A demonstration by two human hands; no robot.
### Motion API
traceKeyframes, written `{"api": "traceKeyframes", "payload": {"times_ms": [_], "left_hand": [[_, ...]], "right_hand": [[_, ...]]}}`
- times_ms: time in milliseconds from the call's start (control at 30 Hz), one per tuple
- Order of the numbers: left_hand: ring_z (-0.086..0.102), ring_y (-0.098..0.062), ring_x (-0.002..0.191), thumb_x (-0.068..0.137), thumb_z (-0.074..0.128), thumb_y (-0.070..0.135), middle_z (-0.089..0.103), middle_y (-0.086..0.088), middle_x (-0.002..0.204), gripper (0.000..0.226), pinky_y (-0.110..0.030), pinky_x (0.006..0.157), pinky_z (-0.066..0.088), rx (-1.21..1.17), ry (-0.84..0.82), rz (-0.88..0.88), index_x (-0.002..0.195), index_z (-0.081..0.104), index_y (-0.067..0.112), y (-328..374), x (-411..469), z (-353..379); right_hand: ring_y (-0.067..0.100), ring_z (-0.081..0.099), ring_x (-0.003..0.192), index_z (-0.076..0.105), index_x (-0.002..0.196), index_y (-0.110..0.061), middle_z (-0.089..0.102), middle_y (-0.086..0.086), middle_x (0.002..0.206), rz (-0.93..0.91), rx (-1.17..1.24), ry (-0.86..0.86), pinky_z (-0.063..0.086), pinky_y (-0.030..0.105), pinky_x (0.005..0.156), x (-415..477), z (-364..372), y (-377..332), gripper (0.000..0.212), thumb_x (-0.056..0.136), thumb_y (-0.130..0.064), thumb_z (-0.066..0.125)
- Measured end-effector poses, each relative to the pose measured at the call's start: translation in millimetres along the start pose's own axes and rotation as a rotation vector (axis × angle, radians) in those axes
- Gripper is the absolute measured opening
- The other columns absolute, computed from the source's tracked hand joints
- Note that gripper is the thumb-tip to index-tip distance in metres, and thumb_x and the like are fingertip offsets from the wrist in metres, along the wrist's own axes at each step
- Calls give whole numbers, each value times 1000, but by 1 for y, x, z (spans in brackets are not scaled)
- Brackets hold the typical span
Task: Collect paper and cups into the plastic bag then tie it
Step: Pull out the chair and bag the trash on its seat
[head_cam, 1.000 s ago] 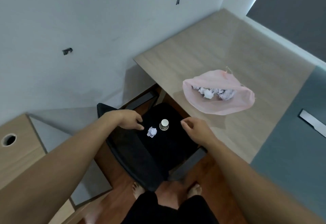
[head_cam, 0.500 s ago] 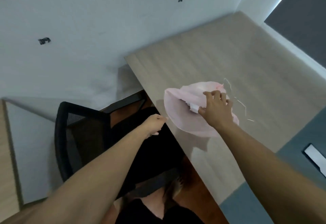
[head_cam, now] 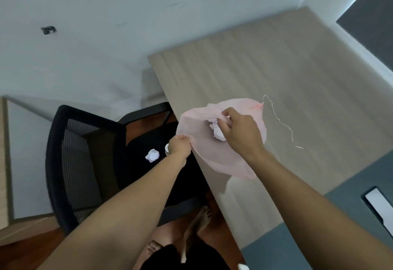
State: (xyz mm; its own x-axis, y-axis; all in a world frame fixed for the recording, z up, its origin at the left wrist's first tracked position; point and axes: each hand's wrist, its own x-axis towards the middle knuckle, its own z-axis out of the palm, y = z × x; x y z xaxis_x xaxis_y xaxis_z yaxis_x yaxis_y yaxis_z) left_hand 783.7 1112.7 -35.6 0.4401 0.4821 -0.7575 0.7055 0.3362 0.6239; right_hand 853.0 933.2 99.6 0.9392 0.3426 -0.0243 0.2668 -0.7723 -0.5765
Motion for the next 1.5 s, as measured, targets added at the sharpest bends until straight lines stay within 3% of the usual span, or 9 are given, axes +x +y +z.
{"api": "traceKeyframes", "payload": {"times_ms": [200,267,400,533,800,867,967,1267,1500], "left_hand": [[71,-29,92,97,50,18,73,-8,111,18,-45,81,62,-219,212,151,107,65,21,-1,-30,-75],[71,-27,95,103,47,22,72,-7,113,18,-47,84,65,-275,222,188,109,64,20,-4,-44,-107],[71,-25,101,100,44,20,71,-9,116,25,-46,84,66,-391,209,234,115,63,16,-12,-68,-165],[71,-23,106,101,36,21,73,-8,117,39,-43,86,63,-450,241,247,129,63,12,-25,-85,-208],[72,-24,103,114,35,35,71,-6,116,32,-45,88,65,-374,419,257,128,58,17,-61,-83,-244],[71,-21,95,116,33,39,70,-6,110,33,-44,84,65,-332,491,265,125,56,18,-66,-79,-245],[60,-16,58,116,33,43,66,-8,81,34,-38,62,57,-282,537,307,114,55,18,-71,-73,-243],[57,-14,48,116,42,35,65,-9,71,30,-25,45,47,26,341,404,100,56,14,-98,-50,-233],[63,-23,47,115,45,31,67,-14,65,29,-35,52,52,253,175,385,92,57,17,-134,-12,-232]], "right_hand": [[10,60,65,58,97,-19,65,-5,70,74,230,86,40,35,60,-26,-10,-47,17,98,-33,68],[15,52,64,55,93,-15,58,-6,68,91,265,116,30,37,59,-36,-9,-61,24,98,-34,70],[15,39,61,41,77,-17,44,-4,68,124,318,148,35,31,57,-59,-7,-88,36,98,-33,66],[21,28,62,31,71,-17,33,-2,66,128,329,113,28,42,56,-84,2,-106,41,96,-30,61],[19,24,64,26,71,-19,26,-4,68,151,409,54,27,40,59,-118,40,-114,42,96,-31,58],[17,24,63,27,70,-19,26,-5,68,155,429,56,27,40,58,-121,48,-113,42,96,-31,58],[15,25,61,30,69,-18,28,-5,67,162,453,39,27,39,57,-122,59,-108,41,97,-29,58],[19,49,66,49,88,-3,56,6,78,293,226,-83,39,37,58,-99,113,-40,30,104,-28,51],[22,56,66,45,96,-12,56,3,78,290,64,-77,37,37,57,-61,155,24,35,113,-42,52]]}}
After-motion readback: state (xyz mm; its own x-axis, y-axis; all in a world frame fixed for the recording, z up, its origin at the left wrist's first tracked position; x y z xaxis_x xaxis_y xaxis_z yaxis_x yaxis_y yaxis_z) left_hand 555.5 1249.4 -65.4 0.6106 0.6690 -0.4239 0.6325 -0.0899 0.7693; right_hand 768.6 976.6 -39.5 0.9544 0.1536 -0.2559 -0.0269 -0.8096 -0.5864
